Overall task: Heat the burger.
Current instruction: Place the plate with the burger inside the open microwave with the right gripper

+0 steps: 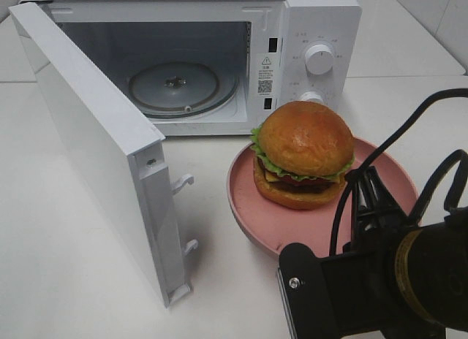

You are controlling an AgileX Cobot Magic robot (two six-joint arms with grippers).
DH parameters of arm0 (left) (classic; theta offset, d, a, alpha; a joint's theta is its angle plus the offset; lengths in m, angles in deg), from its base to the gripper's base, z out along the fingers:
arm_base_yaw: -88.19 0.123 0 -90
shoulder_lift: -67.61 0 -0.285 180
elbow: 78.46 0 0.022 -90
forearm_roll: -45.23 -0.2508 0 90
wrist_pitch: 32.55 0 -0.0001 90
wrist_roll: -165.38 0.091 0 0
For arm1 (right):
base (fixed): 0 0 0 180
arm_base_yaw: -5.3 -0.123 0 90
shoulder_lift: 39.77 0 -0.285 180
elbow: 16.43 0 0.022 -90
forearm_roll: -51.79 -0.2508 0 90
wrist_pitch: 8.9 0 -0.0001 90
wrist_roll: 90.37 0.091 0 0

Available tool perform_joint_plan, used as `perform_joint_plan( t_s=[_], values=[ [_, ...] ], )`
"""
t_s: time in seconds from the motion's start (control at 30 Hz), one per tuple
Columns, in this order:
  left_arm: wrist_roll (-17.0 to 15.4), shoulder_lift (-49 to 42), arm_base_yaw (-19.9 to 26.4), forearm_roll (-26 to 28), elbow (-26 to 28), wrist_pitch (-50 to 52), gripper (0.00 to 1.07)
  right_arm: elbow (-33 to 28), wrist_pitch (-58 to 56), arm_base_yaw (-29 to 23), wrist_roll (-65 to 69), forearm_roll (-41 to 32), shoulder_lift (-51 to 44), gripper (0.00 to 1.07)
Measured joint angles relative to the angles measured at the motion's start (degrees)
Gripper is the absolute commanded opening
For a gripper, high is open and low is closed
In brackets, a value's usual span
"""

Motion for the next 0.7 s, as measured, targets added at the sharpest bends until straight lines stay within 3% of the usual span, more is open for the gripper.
perform_joint_plan(
  t_s=[0.43, 0.6, 0.7],
  values=[
    [0.0, 0.0, 0.0, 0.0, 0.0, 0.0, 0.98, -0.1, 8.5, 9.6, -16.0, 0.3, 0.0, 0.0],
    [0.0, 0.0, 0.0, 0.0, 0.0, 0.0, 0.98, -0.1, 14.3, 16.3, -29.2, -2.5, 0.0, 0.0],
    [0.0, 0.0, 0.0, 0.0, 0.0, 0.0, 0.98, -0.1, 14.8, 17.5, -31.5, -3.3, 0.0, 0.0]
  ],
)
